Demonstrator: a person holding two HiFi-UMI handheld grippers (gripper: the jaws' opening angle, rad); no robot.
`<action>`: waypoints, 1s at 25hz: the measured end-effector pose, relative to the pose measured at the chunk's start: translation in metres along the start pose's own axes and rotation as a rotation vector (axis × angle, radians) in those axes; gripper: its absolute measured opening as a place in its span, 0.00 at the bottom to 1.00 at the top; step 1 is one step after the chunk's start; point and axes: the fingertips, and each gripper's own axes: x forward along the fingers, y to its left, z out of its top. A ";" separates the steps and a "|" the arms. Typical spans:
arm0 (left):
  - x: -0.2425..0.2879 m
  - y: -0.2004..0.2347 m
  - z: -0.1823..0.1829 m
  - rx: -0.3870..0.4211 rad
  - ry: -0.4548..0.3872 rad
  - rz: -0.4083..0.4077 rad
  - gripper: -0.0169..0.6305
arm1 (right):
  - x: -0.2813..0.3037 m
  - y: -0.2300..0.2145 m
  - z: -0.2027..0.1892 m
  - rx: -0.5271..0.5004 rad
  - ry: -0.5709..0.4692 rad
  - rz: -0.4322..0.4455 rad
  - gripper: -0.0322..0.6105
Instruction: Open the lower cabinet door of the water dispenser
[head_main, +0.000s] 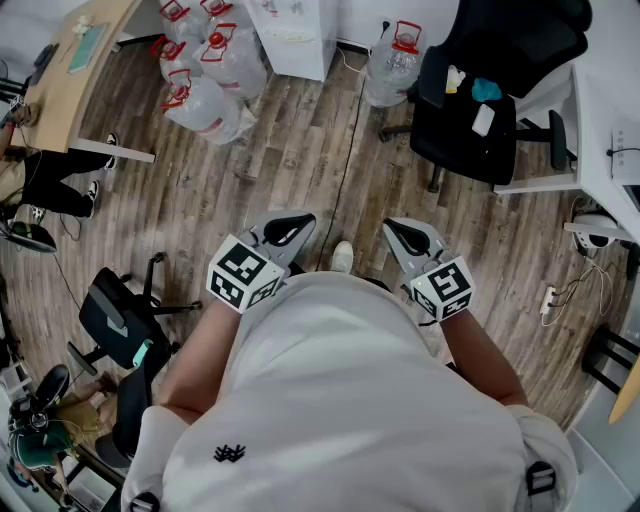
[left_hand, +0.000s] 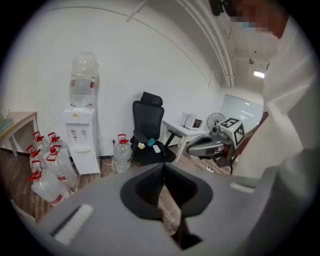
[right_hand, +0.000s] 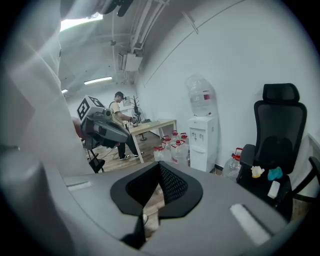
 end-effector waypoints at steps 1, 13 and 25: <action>-0.002 0.000 0.000 -0.003 -0.003 0.005 0.11 | 0.001 -0.001 0.000 0.000 0.001 0.002 0.05; -0.008 0.060 -0.011 -0.053 0.008 0.023 0.11 | 0.067 -0.017 0.009 -0.014 0.039 0.026 0.05; 0.023 0.229 0.032 0.019 0.040 -0.124 0.12 | 0.218 -0.083 0.043 0.117 0.086 -0.083 0.12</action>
